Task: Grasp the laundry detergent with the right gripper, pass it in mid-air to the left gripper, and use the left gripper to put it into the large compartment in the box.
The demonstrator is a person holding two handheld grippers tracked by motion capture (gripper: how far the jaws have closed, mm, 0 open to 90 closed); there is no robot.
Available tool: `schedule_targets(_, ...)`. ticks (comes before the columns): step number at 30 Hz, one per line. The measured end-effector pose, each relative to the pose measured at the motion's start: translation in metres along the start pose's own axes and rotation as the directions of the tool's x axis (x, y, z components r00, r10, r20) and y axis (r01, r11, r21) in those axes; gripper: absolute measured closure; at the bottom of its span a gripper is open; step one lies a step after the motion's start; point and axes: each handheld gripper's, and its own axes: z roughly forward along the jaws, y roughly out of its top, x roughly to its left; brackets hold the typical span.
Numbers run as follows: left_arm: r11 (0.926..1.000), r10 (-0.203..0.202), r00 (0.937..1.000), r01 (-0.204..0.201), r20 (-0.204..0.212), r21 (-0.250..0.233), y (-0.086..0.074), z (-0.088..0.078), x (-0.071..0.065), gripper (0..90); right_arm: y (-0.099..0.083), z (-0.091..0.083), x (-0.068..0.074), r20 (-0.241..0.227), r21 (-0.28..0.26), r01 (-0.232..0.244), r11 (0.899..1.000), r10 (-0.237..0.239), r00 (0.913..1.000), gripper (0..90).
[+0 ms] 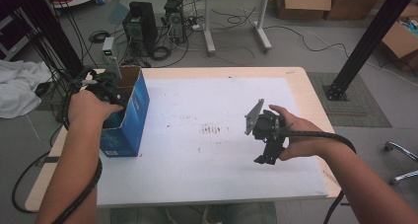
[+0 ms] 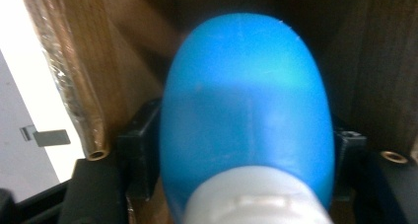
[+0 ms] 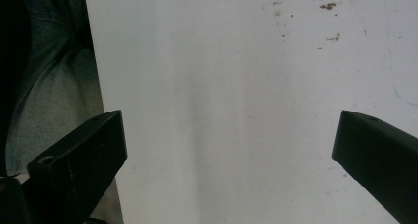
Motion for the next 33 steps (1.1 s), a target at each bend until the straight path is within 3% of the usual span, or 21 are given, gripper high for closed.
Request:
schedule_targets(11, 0.9999, 0.001, 1.0000, -0.002, -0.010, -0.013, -0.001, -0.014, -0.003, 32.0, 0.000, -0.002, 0.001, 0.002, -0.007, 0.001, 1.000, -0.001, 1.0000, 0.0)
schedule_targets(18, 0.9994, -0.007, 0.9994, 0.006, -0.035, -0.034, -0.003, -0.027, -0.003, 26.6, 0.001, -0.001, 0.001, 0.001, 0.002, 0.005, 1.000, -0.005, 1.0000, 0.0)
schedule_targets(21, 0.9991, -0.008, 0.9999, 0.007, -0.015, -0.042, -0.005, -0.035, -0.001, 22.3, 0.002, -0.004, 0.000, 0.006, 0.005, 0.006, 1.000, -0.006, 1.0000, 0.0)
schedule_targets(26, 0.9985, -0.010, 0.9996, 0.009, -0.025, -0.054, -0.007, -0.045, 0.000, 21.9, 0.001, -0.007, 0.000, 0.008, 0.010, 0.003, 1.000, -0.004, 1.0000, 0.0)
schedule_targets(33, 0.9981, 0.015, 0.9996, -0.016, -0.025, -0.059, -0.011, -0.065, -0.002, 17.5, 0.001, -0.007, 0.001, 0.008, 0.015, 0.003, 1.000, -0.004, 1.0000, 0.0)
